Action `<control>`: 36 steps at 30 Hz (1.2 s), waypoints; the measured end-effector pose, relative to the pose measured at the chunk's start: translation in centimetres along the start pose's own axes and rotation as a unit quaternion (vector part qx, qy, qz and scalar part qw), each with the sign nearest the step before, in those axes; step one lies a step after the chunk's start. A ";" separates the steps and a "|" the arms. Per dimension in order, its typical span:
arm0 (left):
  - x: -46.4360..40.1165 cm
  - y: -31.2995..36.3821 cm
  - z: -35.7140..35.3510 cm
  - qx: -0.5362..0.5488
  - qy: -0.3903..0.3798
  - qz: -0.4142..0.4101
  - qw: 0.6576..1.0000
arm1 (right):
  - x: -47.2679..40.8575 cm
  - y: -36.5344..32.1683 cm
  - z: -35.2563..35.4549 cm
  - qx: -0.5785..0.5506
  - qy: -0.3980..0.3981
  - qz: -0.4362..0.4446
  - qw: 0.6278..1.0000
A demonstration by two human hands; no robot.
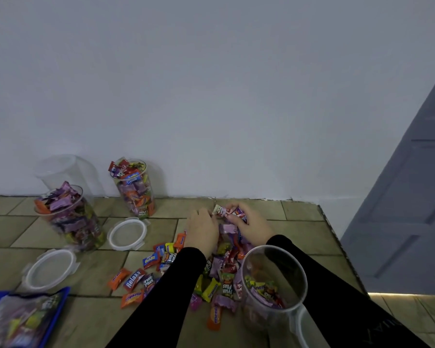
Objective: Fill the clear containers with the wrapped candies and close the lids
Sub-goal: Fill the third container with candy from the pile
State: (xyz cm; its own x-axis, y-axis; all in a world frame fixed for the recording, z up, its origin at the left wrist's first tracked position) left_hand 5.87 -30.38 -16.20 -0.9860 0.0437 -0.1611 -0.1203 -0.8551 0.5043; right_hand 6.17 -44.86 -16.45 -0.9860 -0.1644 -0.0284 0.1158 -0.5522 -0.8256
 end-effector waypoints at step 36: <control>12.2 11.5 8.5 0.555 0.238 -0.016 0.797 | 11.5 -10.9 6.7 -0.611 0.116 -0.023 0.783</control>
State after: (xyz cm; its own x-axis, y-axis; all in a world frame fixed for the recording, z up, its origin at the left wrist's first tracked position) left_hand -8.58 -35.30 -5.11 -0.8569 -0.3695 -0.3594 -0.4328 0.1369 0.8910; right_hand -5.61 -46.20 -3.95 -0.9974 0.0647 0.0330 0.0183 0.6636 -0.7479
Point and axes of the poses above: each hand's wrist, its own x-axis away from the middle knuckle, its own z-axis out of the back of the hand, y = z × x, the point moved 2 cm from there along -x, towards the middle knuckle, and after that the axes turned 8 degrees about -z, right-handed, at the moved point
